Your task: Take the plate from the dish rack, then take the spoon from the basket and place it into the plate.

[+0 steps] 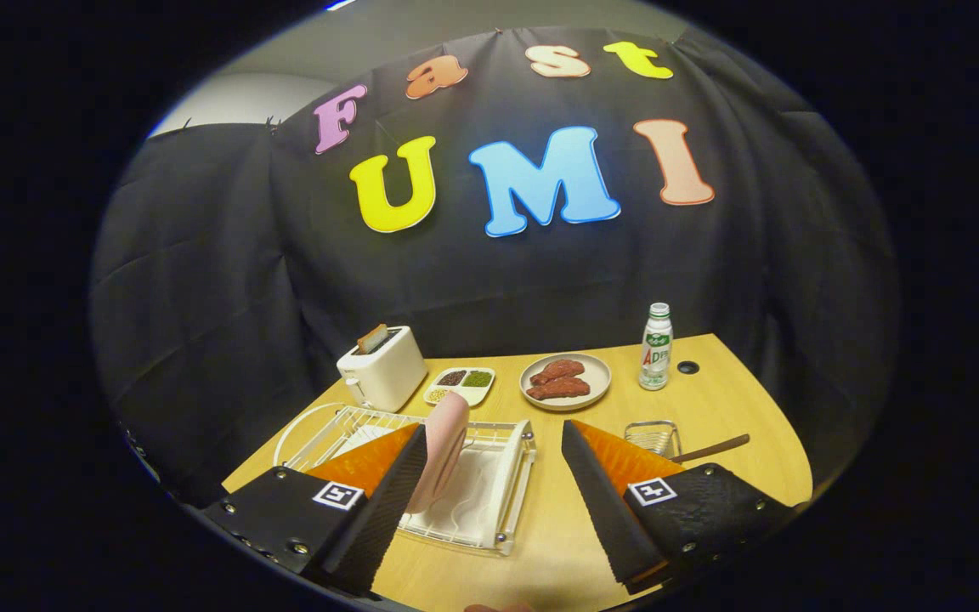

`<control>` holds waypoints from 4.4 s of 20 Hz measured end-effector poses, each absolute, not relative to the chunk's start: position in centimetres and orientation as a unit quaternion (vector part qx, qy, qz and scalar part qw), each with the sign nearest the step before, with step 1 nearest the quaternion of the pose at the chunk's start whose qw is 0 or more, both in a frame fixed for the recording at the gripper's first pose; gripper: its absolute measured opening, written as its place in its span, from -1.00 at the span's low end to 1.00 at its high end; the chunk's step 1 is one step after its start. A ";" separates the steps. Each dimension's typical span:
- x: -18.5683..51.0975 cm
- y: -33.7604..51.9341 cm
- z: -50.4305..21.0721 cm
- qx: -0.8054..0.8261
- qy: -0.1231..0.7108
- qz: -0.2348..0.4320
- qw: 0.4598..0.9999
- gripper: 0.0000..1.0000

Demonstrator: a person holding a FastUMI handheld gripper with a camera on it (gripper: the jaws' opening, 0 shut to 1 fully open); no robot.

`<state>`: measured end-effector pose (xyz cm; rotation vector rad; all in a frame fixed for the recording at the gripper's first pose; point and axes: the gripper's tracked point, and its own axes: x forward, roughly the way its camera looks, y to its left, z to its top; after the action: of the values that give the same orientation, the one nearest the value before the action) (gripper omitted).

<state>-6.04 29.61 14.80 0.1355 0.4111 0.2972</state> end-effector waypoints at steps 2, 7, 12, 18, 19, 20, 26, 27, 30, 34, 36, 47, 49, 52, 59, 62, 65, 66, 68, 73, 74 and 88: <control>-4.5 31.5 13.9 0.077 0.232 0.148 0.958 0.95; -1.0 34.5 10.8 0.069 0.313 0.135 0.937 0.96; 1.5 36.1 7.5 0.060 0.375 0.108 0.919 0.96; 2.1 37.3 3.0 0.033 0.441 0.089 0.893 0.65; 2.2 37.4 2.4 0.025 0.446 0.086 0.890 0.47; 2.2 37.4 2.2 0.020 0.451 0.083 0.889 0.28; 1.8 36.3 1.3 0.004 0.493 0.026 0.869 -0.28; 1.7 36.4 1.3 0.002 0.496 0.017 0.868 -0.37; 2.3 36.6 2.4 -0.029 0.488 0.012 0.872 -0.45; 3.7 36.9 4.3 -0.106 0.461 0.010 0.881 -0.44; 4.0 36.9 5.1 -0.125 0.455 0.006 0.882 -0.44; 0.7 35.1 8.4 -0.016 0.460 0.026 0.888 -0.45; -1.2 34.5 9.0 0.038 0.462 0.044 0.885 -0.45; -4.7 33.0 9.6 0.106 0.461 0.069 0.878 -0.45; -14.1 30.5 6.0 0.239 0.484 0.111 0.834 -0.45; -17.9 30.1 3.3 0.295 0.504 0.120 0.803 -0.45; -20.2 29.7 0.9 0.325 0.517 0.127 0.782 -0.45; -20.8 29.5 -0.1 0.327 0.524 0.125 0.777 -0.45; -21.6 29.4 -1.9 0.327 0.536 0.129 0.768 -0.45; -22.3 30.1 -6.6 0.321 0.565 0.137 0.748 -0.45; -22.1 30.4 -7.5 0.319 0.567 0.139 0.747 -0.45; -20.5 29.0 -10.6 0.337 0.559 0.118 0.748 0.04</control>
<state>-20.46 29.03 -10.59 0.7360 1.2223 0.2588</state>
